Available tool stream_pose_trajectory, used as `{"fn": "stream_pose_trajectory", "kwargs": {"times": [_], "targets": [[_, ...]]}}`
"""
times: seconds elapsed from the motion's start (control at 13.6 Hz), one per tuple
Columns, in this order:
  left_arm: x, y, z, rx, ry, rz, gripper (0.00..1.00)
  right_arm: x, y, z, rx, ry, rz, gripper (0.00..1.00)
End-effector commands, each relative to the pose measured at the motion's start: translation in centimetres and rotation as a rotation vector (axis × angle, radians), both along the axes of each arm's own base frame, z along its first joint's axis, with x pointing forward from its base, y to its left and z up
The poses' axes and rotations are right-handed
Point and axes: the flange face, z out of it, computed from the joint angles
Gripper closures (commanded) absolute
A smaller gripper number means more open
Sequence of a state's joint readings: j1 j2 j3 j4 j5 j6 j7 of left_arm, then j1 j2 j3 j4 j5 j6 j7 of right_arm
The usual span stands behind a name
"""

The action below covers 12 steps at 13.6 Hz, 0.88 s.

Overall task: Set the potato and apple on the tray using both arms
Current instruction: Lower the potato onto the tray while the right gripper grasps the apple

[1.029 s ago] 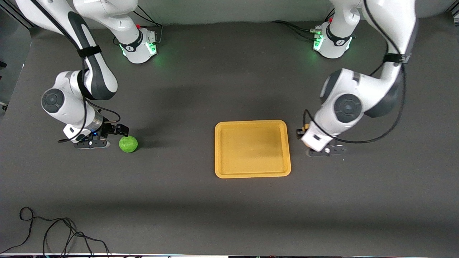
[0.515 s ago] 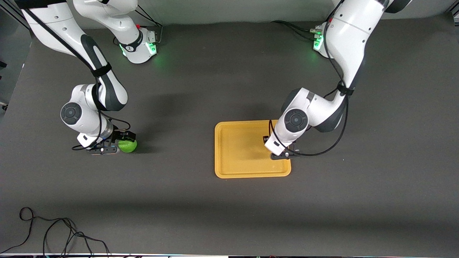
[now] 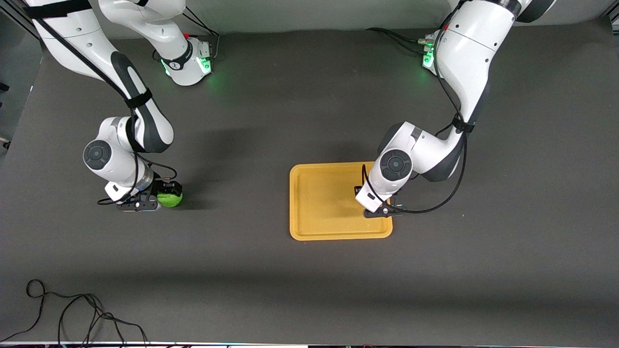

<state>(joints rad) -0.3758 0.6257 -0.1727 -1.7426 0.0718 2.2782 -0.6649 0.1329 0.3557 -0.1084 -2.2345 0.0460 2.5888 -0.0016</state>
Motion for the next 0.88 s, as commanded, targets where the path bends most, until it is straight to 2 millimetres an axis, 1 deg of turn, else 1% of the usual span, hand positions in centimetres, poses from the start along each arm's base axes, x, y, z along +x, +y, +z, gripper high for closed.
{"fn": "stream_pose_trajectory", "kwargs": {"times": [0.0, 0.07, 0.22, 0.29, 0.37, 0.44, 0.51, 0.59, 0.66, 0.74, 0.81], "targets": [[0.4, -0.5, -0.2, 0.027, -0.011, -0.003, 0.00, 1.2, 1.2, 2.6, 0.018, -0.039, -0.013, 0.48], [0.4, -0.5, 0.0, 0.026, -0.014, -0.003, 0.00, 1.4, 2.7, 4.3, 0.024, -0.017, -0.030, 0.48], [0.6, -0.5, 0.9, 0.028, -0.014, 0.000, 0.00, 3.0, 8.4, 8.9, 0.020, 0.063, -0.055, 0.48], [0.9, -0.4, 2.2, 0.023, -0.027, 0.005, 0.00, 3.8, 11.0, 11.1, 0.014, 0.084, -0.066, 0.48], [1.3, 0.3, 4.1, 0.024, -0.029, 0.019, 0.00, 4.2, 12.7, 12.6, 0.010, 0.083, -0.068, 0.48], [1.6, 1.2, 6.3, 0.034, -0.027, 0.025, 0.00, 4.5, 14.2, 13.4, 0.017, 0.072, -0.058, 0.48], [1.9, 2.5, 8.6, 0.044, -0.028, 0.035, 0.00, 4.8, 15.8, 14.3, 0.023, 0.052, -0.069, 0.48], [2.3, 4.3, 11.3, 0.057, -0.032, 0.049, 0.00, 5.0, 18.5, 15.2, 0.028, 0.028, -0.083, 0.48], [2.7, 6.6, 14.0, 0.065, -0.034, 0.060, 0.00, 5.1, 21.5, 15.5, 0.031, 0.014, -0.091, 0.48], [2.8, 8.5, 16.7, 0.063, -0.036, 0.051, 0.00, 4.8, 24.6, 15.4, 0.032, 0.005, -0.082, 0.48], [3.1, 11.0, 19.1, 0.065, -0.041, 0.055, 0.00, 4.3, 28.6, 15.1, 0.033, -0.002, -0.078, 0.48]]}}
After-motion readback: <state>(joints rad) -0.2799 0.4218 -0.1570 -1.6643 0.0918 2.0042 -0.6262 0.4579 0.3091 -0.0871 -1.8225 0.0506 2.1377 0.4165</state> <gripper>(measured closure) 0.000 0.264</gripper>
